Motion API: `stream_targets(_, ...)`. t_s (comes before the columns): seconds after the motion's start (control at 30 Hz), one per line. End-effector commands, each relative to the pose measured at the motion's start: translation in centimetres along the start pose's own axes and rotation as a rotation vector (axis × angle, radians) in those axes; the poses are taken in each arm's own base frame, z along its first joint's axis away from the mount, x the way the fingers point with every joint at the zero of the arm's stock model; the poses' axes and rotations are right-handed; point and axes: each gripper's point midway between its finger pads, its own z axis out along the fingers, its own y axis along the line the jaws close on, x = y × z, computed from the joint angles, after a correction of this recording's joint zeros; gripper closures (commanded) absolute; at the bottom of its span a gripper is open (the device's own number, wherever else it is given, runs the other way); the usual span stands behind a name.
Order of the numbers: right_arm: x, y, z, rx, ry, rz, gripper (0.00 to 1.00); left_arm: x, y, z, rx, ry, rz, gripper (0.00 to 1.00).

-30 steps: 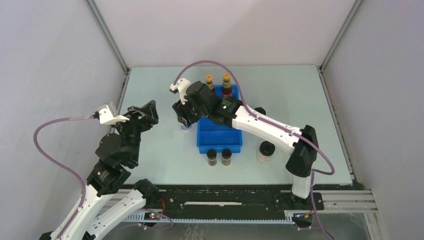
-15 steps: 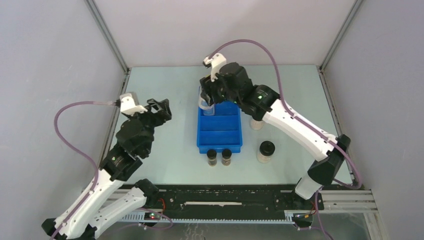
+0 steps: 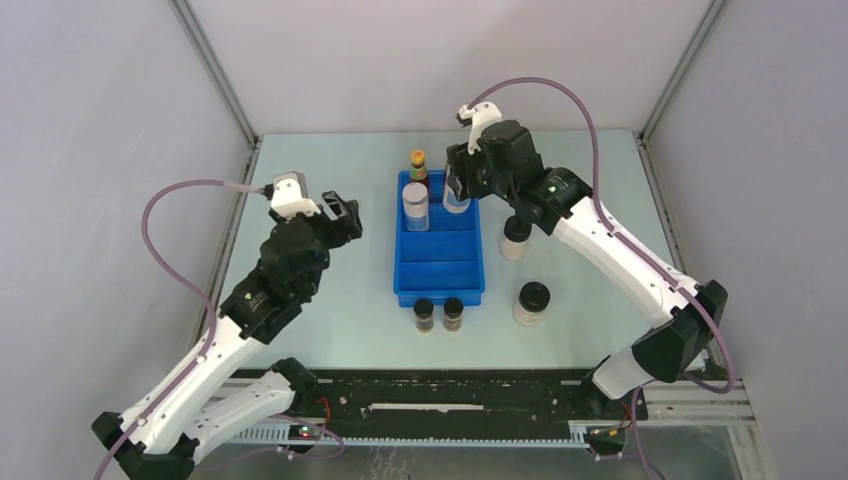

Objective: Organize the condiment bottles
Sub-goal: Pick up the bottle from the center of the board, then place the bottle in the storage box.

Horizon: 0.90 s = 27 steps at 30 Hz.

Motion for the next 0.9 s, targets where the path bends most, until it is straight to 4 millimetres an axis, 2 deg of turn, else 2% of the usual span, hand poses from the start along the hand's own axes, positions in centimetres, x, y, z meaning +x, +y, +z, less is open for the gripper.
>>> stream_targets(0.0, -2.2, -1.4, -0.1, 0.027, -0.090, 0.050, 1.00, -3.1, -1.9, -0.4, 0.054, -0.048, -0.060, 0.23)
stream_targets(0.27, -0.3, -3.0, 3.1, 0.044, -0.040, 0.068, 1.00, -2.5, -2.2, 0.0, 0.059, -0.029, -0.050, 0.23)
stream_targets(0.67, 2.2, -3.0, 7.2, 0.049, 0.038, 0.053, 1.00, -1.7, -2.6, 0.7, 0.064, -0.008, -0.037, 0.23)
stream_targets(0.87, 2.9, -3.2, 8.4, 0.048, 0.053, 0.051, 1.00, -1.5, -2.5, 0.8, 0.063, -0.007, -0.034, 0.23)
